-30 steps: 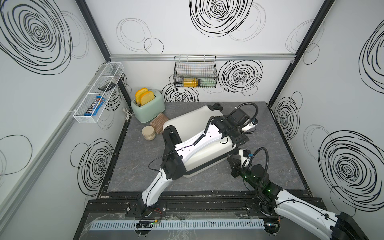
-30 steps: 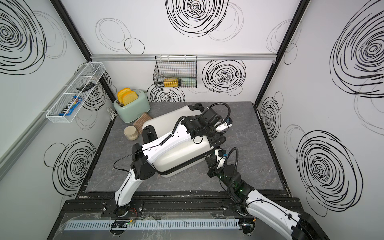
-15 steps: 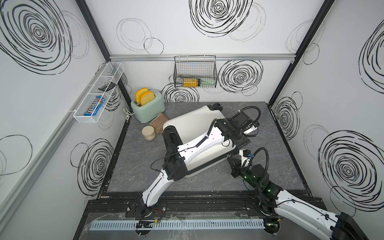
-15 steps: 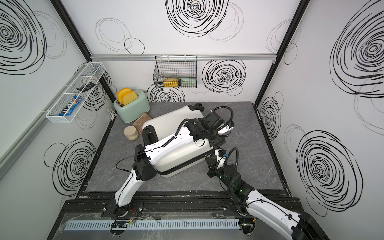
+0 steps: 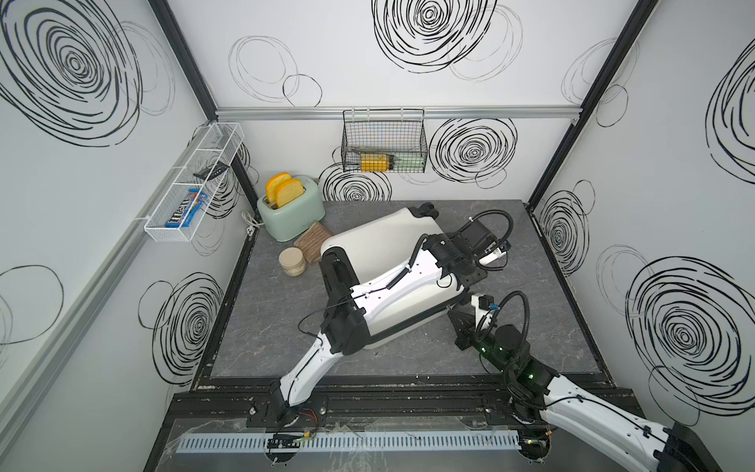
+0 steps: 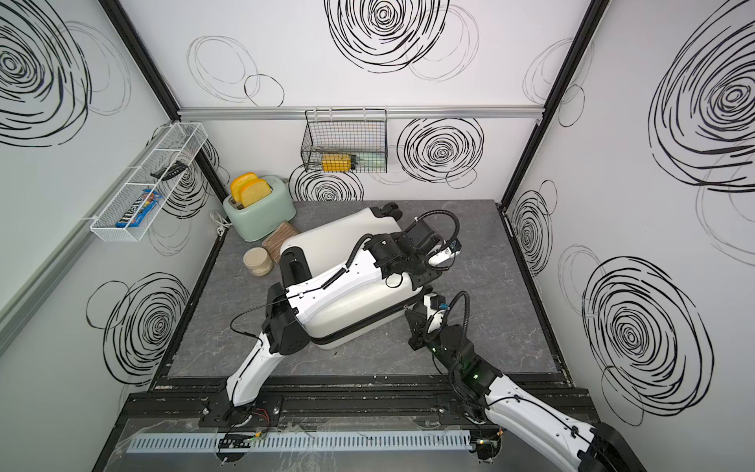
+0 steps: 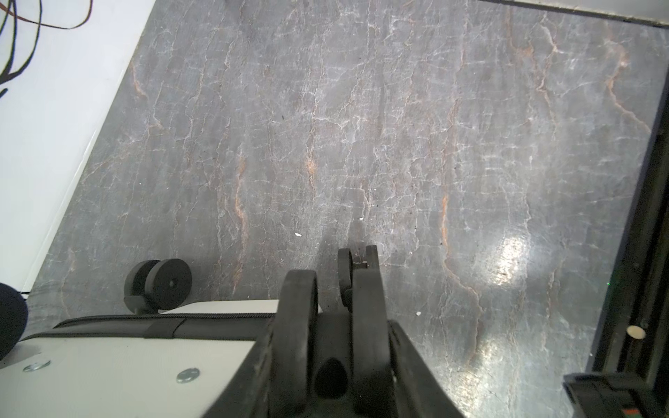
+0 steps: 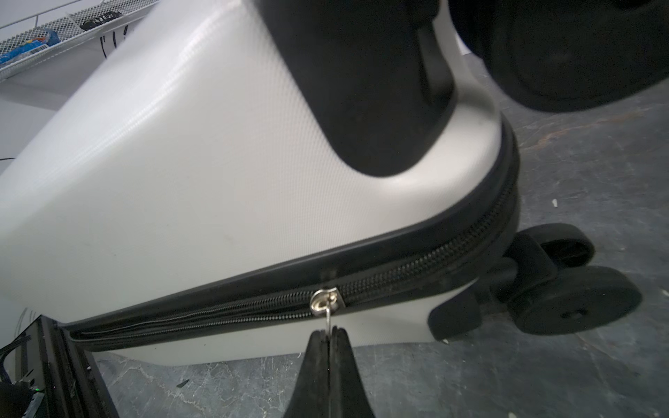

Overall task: Open the suitcase zippers
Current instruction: Pick up the suitcase from the center of the board, then unzip the zipper on the suitcase.

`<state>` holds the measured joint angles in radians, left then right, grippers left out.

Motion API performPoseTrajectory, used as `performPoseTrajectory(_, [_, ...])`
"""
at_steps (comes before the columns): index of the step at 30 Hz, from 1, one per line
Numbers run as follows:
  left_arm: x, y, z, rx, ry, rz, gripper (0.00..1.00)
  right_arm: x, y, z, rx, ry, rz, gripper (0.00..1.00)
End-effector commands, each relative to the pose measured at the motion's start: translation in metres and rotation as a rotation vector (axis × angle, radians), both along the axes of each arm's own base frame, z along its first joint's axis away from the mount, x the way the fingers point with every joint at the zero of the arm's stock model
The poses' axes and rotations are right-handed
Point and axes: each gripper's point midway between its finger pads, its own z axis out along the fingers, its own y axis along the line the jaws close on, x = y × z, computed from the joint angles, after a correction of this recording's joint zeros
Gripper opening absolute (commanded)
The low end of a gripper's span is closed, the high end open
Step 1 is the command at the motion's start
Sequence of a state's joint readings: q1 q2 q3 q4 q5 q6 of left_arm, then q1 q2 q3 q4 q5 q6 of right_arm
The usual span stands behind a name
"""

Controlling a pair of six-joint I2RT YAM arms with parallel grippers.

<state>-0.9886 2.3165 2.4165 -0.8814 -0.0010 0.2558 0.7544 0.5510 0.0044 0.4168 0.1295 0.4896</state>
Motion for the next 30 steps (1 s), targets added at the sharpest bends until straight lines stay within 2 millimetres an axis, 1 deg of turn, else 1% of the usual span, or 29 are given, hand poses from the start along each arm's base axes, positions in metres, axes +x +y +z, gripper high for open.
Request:
performPoseTrajectory(1, [-0.027, 0.016, 0.017, 0.004, 0.073, -0.103, 0.23, 0.006, -0.015, 0.0, 0.017, -0.047, -0.073, 0.0])
performPoseTrajectory(4, [-0.032, 0.021, 0.038, -0.054, 0.079, -0.12, 0.2, 0.007, -0.019, -0.001, 0.014, -0.043, -0.074, 0.0])
performPoseTrajectory(6, [-0.036, 0.025, 0.05, -0.086, 0.087, -0.131, 0.19, 0.008, -0.022, -0.002, 0.016, -0.044, -0.072, 0.0])
performPoseTrajectory(13, [-0.05, 0.038, 0.077, -0.144, 0.109, -0.164, 0.18, 0.015, -0.031, -0.001, -0.012, -0.046, -0.096, 0.0])
performPoseTrajectory(16, [-0.052, 0.046, 0.082, -0.146, 0.104, -0.159, 0.18, 0.019, -0.036, 0.002, -0.018, -0.035, -0.11, 0.0])
performPoseTrajectory(23, [-0.045, 0.068, 0.093, -0.144, 0.067, -0.116, 0.18, 0.021, -0.041, 0.005, -0.04, -0.022, -0.127, 0.0])
performPoseTrajectory(26, [-0.052, 0.071, 0.099, -0.155, 0.063, -0.139, 0.18, 0.024, -0.043, 0.01, -0.042, -0.028, -0.14, 0.0])
performPoseTrajectory(30, [-0.073, 0.072, 0.106, -0.177, 0.078, -0.213, 0.19, 0.031, -0.044, 0.024, -0.052, -0.053, -0.134, 0.0])
